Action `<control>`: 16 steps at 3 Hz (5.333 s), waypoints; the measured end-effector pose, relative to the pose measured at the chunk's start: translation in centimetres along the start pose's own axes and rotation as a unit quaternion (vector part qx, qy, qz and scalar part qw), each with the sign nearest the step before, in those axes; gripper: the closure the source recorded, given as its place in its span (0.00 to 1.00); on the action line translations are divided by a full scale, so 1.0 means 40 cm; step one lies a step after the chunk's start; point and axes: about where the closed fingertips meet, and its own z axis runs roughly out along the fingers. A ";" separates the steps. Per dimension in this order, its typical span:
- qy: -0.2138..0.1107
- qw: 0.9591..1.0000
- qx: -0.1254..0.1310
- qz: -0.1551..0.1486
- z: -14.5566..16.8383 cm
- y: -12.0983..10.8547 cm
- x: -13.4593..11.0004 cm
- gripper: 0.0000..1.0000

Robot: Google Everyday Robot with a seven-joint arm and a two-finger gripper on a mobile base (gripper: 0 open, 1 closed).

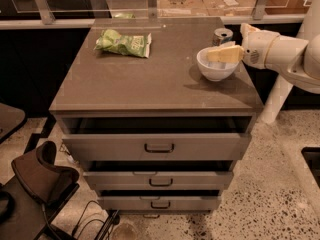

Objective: Pick redbull can from white bowl and place on counter

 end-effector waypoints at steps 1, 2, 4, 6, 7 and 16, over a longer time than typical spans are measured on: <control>-0.015 1.000 0.002 -0.002 0.028 -0.013 0.015 0.17; -0.015 1.000 0.000 -0.002 0.035 -0.008 0.016 0.42; -0.016 1.000 -0.005 -0.002 0.047 0.001 0.014 0.88; -0.017 1.000 -0.009 0.002 0.055 0.005 -0.009 1.00; -0.008 1.000 -0.008 0.000 0.036 0.004 -0.070 1.00; -0.016 0.985 -0.172 -0.006 0.302 0.512 -0.113 1.00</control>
Offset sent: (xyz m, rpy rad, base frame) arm 0.0109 0.0029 -0.0066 0.0166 -0.0231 -0.0013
